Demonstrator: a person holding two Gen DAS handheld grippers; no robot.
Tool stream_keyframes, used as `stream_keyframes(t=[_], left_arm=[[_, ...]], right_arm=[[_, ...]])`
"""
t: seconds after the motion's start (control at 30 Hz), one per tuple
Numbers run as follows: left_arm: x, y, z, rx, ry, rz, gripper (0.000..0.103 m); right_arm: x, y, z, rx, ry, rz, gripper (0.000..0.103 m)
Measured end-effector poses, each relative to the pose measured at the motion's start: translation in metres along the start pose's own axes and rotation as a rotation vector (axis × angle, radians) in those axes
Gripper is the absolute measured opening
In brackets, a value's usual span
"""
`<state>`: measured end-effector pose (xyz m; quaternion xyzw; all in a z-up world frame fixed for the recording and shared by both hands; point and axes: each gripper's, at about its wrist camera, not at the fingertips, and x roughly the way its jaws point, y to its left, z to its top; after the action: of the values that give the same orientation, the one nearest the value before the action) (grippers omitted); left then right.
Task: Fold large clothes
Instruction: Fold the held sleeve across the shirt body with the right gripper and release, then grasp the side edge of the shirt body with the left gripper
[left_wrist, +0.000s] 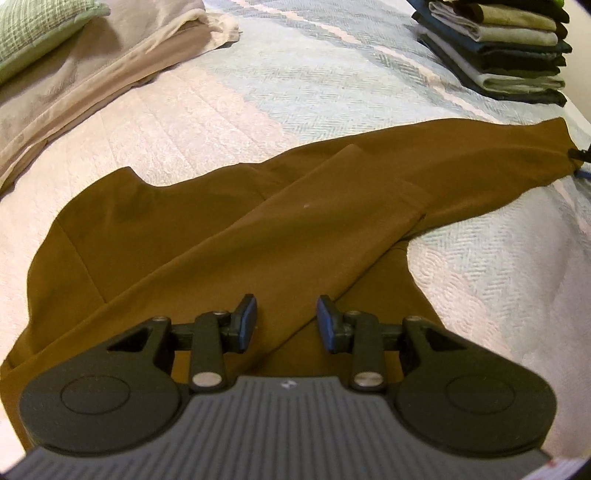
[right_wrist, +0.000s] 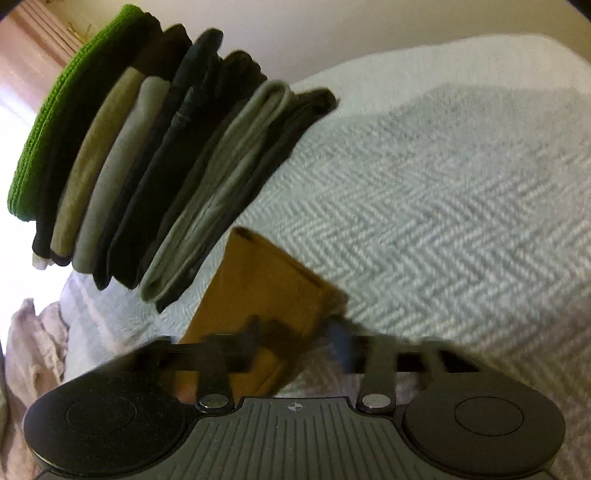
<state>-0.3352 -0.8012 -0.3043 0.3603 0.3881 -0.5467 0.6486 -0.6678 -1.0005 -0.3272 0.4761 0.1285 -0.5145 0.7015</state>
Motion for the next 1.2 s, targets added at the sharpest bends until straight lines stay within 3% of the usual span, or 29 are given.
stream_keyframes(t=[0.1, 0.23, 0.33, 0.4, 0.53, 0.63, 0.67, 0.7, 0.77, 0.83, 0.9, 1.03, 1.2], left_arm=[[-0.007, 0.002, 0.001, -0.008, -0.003, 0.004, 0.03], [-0.028, 0.014, -0.006, -0.048, -0.029, 0.014, 0.03], [-0.049, 0.031, -0.016, -0.1, -0.068, 0.024, 0.03], [-0.067, 0.05, -0.029, -0.147, -0.097, 0.036, 0.03], [-0.106, 0.103, -0.069, -0.262, -0.141, 0.085, 0.03], [-0.133, 0.156, -0.115, -0.35, -0.142, 0.141, 0.03], [-0.14, 0.173, -0.132, -0.375, -0.129, 0.16, 0.03], [-0.145, 0.188, -0.146, -0.397, -0.117, 0.176, 0.03], [-0.154, 0.222, -0.18, -0.442, -0.09, 0.205, 0.03], [-0.158, 0.247, -0.203, -0.467, -0.077, 0.217, 0.03], [-0.158, 0.267, -0.221, -0.484, -0.073, 0.207, 0.03], [-0.145, 0.285, -0.229, -0.475, -0.089, 0.155, 0.03], [-0.11, 0.276, -0.198, -0.334, -0.12, 0.054, 0.03]], right_arm=[[-0.017, 0.024, 0.003, -0.05, -0.028, -0.002, 0.001], [-0.039, 0.098, 0.004, -0.253, -0.028, 0.031, 0.0], [-0.052, 0.185, -0.011, -0.442, -0.032, 0.147, 0.0], [-0.068, 0.256, -0.033, -0.574, -0.064, 0.273, 0.0], [-0.128, 0.38, -0.126, -0.779, -0.109, 0.585, 0.0], [-0.172, 0.43, -0.231, -0.895, -0.03, 0.811, 0.001], [-0.177, 0.437, -0.269, -0.94, 0.038, 0.872, 0.008], [-0.178, 0.44, -0.307, -1.001, 0.114, 0.903, 0.034], [-0.174, 0.439, -0.378, -1.1, 0.255, 0.872, 0.067], [-0.168, 0.427, -0.423, -1.135, 0.363, 0.827, 0.067], [-0.162, 0.414, -0.445, -1.157, 0.405, 0.739, 0.067], [-0.151, 0.39, -0.444, -1.165, 0.419, 0.557, 0.067], [-0.131, 0.366, -0.405, -1.159, 0.38, 0.363, 0.067]])
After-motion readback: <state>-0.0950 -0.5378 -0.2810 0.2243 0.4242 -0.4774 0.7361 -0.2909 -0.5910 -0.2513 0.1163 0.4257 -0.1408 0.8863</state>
